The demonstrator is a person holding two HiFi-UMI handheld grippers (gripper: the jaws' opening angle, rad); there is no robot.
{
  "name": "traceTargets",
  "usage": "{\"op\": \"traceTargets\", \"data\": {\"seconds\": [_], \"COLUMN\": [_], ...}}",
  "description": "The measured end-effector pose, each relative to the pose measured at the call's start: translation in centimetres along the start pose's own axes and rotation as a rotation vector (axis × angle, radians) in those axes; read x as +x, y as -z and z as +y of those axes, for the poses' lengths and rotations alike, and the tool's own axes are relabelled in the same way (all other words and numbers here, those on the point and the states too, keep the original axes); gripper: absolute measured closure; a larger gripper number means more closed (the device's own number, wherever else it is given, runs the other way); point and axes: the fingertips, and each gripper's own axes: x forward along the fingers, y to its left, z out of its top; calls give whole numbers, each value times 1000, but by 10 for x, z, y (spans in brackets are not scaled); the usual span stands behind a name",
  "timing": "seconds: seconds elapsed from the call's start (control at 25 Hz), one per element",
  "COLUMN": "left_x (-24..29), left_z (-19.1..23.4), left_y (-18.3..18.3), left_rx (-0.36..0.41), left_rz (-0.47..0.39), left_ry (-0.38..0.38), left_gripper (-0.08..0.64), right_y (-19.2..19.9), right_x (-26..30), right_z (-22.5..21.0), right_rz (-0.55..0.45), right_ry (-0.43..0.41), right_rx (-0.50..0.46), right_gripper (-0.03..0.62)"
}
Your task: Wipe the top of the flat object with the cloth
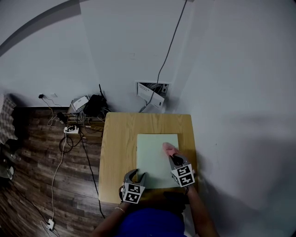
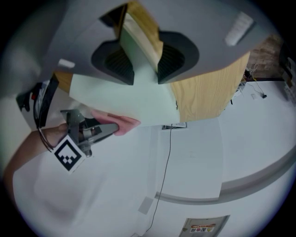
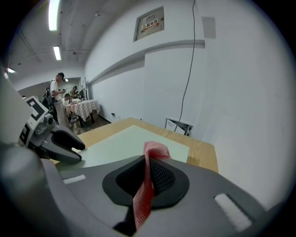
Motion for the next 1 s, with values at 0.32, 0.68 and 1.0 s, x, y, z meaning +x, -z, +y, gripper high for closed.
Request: {"op": "traceTargets", "data": {"seconds": [0.32, 0.68, 1.0], "left_x": [1, 2, 2], "left_z": [-1, -1, -2], "left_y": [-1, -1, -1], "left_rx": [-1, 4, 9], "left_rz": [0, 3, 6], "left_ry": [8, 12, 13], "left_gripper": [403, 403, 403], "right_y": [-53, -39, -5], "right_x": [-14, 21, 48], "right_z": [73, 130, 158], "right_rz": [-147, -35, 96], "right_ry": [-189, -322, -395], "right_rx": [-141, -236, -362], "right_gripper": [577, 577, 575]}}
